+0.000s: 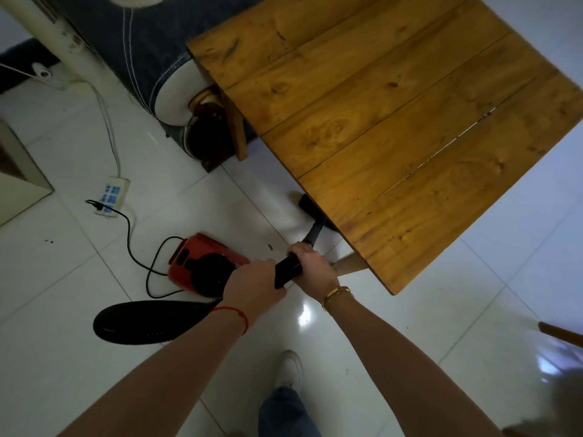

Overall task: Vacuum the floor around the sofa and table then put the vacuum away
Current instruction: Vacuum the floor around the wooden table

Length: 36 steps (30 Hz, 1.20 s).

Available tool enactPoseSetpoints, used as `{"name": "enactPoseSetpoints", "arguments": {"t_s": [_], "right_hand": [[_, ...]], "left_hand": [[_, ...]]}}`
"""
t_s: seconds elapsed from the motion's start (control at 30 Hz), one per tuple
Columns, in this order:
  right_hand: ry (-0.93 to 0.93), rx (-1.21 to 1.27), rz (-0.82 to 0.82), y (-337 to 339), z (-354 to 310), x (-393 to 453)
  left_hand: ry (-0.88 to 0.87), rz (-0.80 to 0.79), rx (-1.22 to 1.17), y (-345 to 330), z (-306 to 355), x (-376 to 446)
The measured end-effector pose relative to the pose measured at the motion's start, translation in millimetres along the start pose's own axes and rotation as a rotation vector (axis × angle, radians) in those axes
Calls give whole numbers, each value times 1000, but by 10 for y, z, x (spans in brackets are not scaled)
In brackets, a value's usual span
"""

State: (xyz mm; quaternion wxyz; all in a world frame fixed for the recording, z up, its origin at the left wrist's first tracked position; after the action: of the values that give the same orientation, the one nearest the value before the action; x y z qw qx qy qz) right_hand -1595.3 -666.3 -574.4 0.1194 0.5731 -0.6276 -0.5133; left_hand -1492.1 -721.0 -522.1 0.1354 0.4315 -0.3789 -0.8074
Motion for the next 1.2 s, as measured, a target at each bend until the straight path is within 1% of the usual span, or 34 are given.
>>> {"name": "enactPoseSetpoints", "arguments": {"t_s": [0.13, 0.33, 0.47, 0.6, 0.7, 0.8, 0.93, 1.2], "right_hand": [[25, 7, -4, -113, -99, -191], [57, 22, -57, -398, -341, -605], [89, 53, -80, -604, -481, -1026], [114, 58, -86, -854, -569, -1527], [125, 71, -115, -1076, -585, -1936], [128, 61, -132, -1206, -528, -2317], [121, 53, -135, -1261, -333, -2724], [42, 51, -81, -1042, 349, -3138]], "left_hand": [[10, -15, -18, -74, -86, -209], [27, -18, -47, -300, -301, -700], [26, -20, -76, -496, -401, -1167], [0, 16, -25, -730, -403, -1701], [8, -4, -51, -961, -385, -2101], [16, -25, -41, -1186, -320, -2416], [25, -70, -84, -1454, -124, -2667], [-20, -146, -111, -1796, 568, -2672]]}}
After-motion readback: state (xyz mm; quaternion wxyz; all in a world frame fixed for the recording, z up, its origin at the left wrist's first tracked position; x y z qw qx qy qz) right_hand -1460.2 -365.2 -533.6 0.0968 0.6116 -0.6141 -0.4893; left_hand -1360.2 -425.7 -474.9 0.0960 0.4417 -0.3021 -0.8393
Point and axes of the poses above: each hand's wrist, its own x-axis towards the middle knuckle, its own y-axis out of the back of the hand, z = x × y, the point moved 7 cm from there along x, towards the middle knuckle, and after that the axes turned 6 degrees about -x, right-handed, at the moved point
